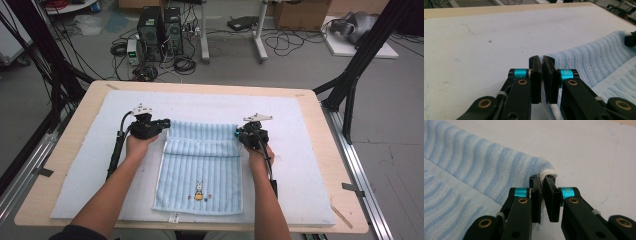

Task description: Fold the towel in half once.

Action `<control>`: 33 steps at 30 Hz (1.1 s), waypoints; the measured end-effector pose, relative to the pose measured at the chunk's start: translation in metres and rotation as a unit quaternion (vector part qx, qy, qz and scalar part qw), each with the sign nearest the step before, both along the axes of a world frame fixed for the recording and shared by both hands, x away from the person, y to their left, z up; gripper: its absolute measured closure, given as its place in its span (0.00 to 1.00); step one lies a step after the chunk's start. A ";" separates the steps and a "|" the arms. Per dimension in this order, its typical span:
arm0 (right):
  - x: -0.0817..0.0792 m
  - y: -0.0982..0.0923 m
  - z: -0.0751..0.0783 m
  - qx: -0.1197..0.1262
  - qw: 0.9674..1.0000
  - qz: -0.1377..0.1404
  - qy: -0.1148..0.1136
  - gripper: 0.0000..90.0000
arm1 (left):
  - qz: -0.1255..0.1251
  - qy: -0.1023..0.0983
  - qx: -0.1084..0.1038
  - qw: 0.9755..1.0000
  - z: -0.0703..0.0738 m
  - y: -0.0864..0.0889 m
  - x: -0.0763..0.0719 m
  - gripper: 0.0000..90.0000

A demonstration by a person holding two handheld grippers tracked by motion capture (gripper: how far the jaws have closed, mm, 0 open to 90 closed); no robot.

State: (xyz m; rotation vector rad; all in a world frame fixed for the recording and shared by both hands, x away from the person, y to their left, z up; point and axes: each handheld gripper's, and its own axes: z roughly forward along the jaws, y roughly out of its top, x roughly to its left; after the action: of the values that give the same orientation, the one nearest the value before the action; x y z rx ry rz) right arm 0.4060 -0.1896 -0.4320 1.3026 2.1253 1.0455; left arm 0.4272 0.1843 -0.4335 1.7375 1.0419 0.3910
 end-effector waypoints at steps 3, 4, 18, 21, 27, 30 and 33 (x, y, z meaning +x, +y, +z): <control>0.002 0.002 -0.003 -0.004 1.000 -0.005 0.000 0.94 | 0.001 0.005 0.003 1.000 -0.002 0.000 0.002 0.94; 0.002 0.002 -0.004 -0.005 1.000 -0.005 -0.002 0.94 | -0.001 0.011 0.006 1.000 -0.003 0.001 0.002 0.94; -0.009 -0.009 0.004 0.059 0.998 -0.012 0.020 0.46 | -0.007 0.032 -0.010 0.999 0.001 0.015 -0.023 0.49; -0.015 -0.009 0.007 0.052 0.998 -0.003 0.023 0.41 | -0.009 0.031 -0.015 0.999 0.002 0.019 -0.030 0.49; -0.025 -0.013 0.016 0.063 0.998 0.001 0.020 0.37 | -0.033 0.042 -0.007 0.999 -0.006 0.020 -0.045 0.48; -0.028 -0.011 0.019 0.060 0.998 0.015 0.021 0.41 | -0.049 0.035 -0.001 0.998 -0.004 0.017 -0.048 0.51; -0.032 -0.008 0.022 0.051 0.998 0.026 0.015 0.49 | -0.052 0.018 0.000 0.998 -0.003 0.011 -0.049 0.56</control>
State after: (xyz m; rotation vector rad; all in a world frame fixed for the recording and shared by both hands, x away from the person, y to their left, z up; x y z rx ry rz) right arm 0.3740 -0.1980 -0.4100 1.3239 2.1649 1.1777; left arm 0.3785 0.1956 -0.4364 1.7958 0.9726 0.2946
